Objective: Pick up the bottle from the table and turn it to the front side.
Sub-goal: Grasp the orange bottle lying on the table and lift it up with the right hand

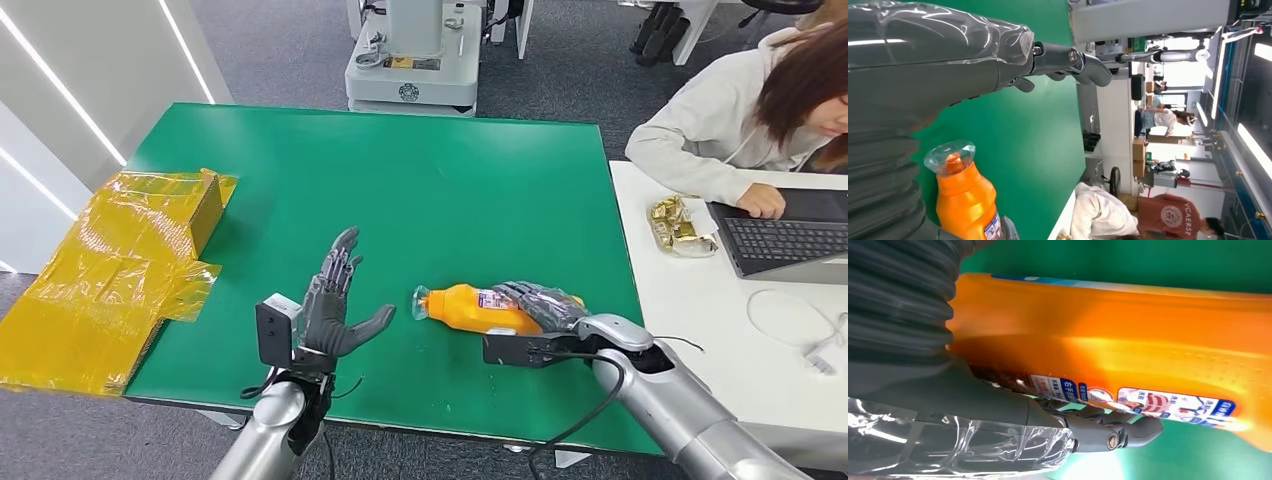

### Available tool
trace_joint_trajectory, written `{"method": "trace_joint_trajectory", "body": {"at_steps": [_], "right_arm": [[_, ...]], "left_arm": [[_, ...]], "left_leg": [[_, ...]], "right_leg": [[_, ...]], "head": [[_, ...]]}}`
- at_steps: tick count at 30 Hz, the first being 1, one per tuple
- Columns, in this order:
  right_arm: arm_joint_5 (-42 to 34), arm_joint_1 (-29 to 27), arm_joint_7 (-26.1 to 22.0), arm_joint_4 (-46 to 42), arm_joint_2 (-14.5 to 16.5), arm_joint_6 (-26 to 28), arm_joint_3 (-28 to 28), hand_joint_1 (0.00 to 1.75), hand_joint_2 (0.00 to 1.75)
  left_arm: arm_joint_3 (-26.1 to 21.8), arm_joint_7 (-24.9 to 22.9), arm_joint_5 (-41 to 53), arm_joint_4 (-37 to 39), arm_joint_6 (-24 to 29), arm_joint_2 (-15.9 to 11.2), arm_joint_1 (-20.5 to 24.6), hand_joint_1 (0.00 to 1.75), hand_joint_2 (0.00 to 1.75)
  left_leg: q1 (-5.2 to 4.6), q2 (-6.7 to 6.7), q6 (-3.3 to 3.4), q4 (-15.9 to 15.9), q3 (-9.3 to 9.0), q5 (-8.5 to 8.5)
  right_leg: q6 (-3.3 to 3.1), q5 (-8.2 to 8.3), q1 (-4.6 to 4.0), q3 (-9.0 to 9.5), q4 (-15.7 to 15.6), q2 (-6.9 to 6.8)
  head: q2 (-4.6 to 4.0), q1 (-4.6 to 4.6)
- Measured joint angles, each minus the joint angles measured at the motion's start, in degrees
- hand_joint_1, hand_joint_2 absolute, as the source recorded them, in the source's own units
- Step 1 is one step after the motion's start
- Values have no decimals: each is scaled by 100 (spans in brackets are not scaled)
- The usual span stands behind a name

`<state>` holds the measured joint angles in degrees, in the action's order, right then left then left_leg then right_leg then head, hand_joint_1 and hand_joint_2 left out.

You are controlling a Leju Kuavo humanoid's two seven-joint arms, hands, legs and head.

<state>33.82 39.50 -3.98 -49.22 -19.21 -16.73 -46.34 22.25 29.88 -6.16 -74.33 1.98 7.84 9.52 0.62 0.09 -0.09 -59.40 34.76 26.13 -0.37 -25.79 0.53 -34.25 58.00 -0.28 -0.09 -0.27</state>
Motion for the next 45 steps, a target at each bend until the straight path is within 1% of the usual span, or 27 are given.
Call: {"method": "trace_joint_trajectory", "body": {"at_steps": [5, 15, 16, 17, 18, 19, 20, 21, 22, 23, 29, 41, 43, 45], "right_arm": [[7, 45, 40, 2, -59, 32, -128, 0, 175], [-3, 251, 267, 96, -187, 75, -489, 0, 175], [-7, 261, 315, 98, -201, 83, -520, 3, 175], [-7, 268, 369, 98, -214, 94, -548, 26, 175], [-6, 273, 417, 98, -227, 109, -574, 57, 175], [-5, 276, 465, 98, -237, 124, -598, 93, 175], [-1, 277, 513, 96, -246, 135, -617, 134, 175], [8, 277, 562, 93, -254, 144, -633, 154, 175], [16, 277, 615, 89, -261, 147, -646, 167, 175], [26, 277, 659, 82, -267, 148, -656, 174, 175], [34, 273, 770, 4, -316, 58, -683, 175, 175], [-2, 347, 774, -15, -315, -156, -717, 175, 175], [-62, 349, 689, -12, -315, -97, -723, 175, 175], [-249, 311, 443, -13, -315, 128, -714, 175, 175]], "left_arm": [[0, 2, -18, 27, 34, -17, -8, 0, 175], [0, 4, -68, 32, 144, -34, -121, 0, 175], [0, 4, -68, 32, 148, -34, -129, 0, 175], [0, 4, -68, 32, 152, -35, -136, 0, 175], [0, 4, -68, 32, 156, -35, -142, 0, 175], [0, 4, -68, 32, 161, -36, -147, 0, 175], [0, 4, -68, 32, 165, -37, -151, 0, 175], [0, 4, -68, 32, 170, -37, -155, 0, 175], [0, 4, -68, 32, 178, -38, -160, 0, 175], [0, 4, -68, 32, 188, -39, -168, 0, 175], [0, 1, -69, 32, 251, -41, -231, 0, 175], [0, -7, -72, 27, 301, -41, -245, 0, 175], [0, -12, -72, 24, 305, -41, -249, 0, 175], [0, -19, -72, 15, 308, -41, -264, 0, 175]], "left_leg": [[0, 1, 0, 0, -1, 0], [0, 1, 0, -1, 0, 0], [0, 1, 0, -1, 0, 0], [0, 1, 0, -1, 0, 0], [0, 0, 1, -1, 0, 0], [0, 0, 1, -1, 0, 0], [0, 0, 1, -1, 0, 0], [0, 1, 1, -1, -1, 0], [0, 1, 1, -1, -1, 0], [0, 1, 1, -1, -2, -1], [0, 1, 2, -1, -3, -2], [0, 1, 2, -1, -3, -2], [0, 0, 2, -1, -3, -2], [1, 0, 2, -1, -4, -2]], "right_leg": [[2, 1, 0, 1, 0, 1], [3, 2, 0, 0, 0, 2], [3, 2, 0, 0, 0, 2], [3, 2, 0, 0, 0, 2], [3, 2, 0, 0, 0, 1], [3, 2, 0, 0, 0, 1], [3, 2, 0, 1, 0, 1], [3, 2, 0, 1, 0, 1], [3, 2, 0, 1, 0, 2], [3, 2, 0, 1, 0, 2], [4, 2, 0, 4, 0, 2], [4, 2, 0, 6, 1, 1], [4, 2, 0, 5, 1, 1], [4, 2, -1, 5, 0, 1]], "head": [[0, 1], [0, -1], [0, -1], [0, 0], [0, 1], [0, 1], [0, 1], [0, 0], [0, 0], [0, -1], [0, 1], [0, 1], [0, 1], [0, 0]]}}
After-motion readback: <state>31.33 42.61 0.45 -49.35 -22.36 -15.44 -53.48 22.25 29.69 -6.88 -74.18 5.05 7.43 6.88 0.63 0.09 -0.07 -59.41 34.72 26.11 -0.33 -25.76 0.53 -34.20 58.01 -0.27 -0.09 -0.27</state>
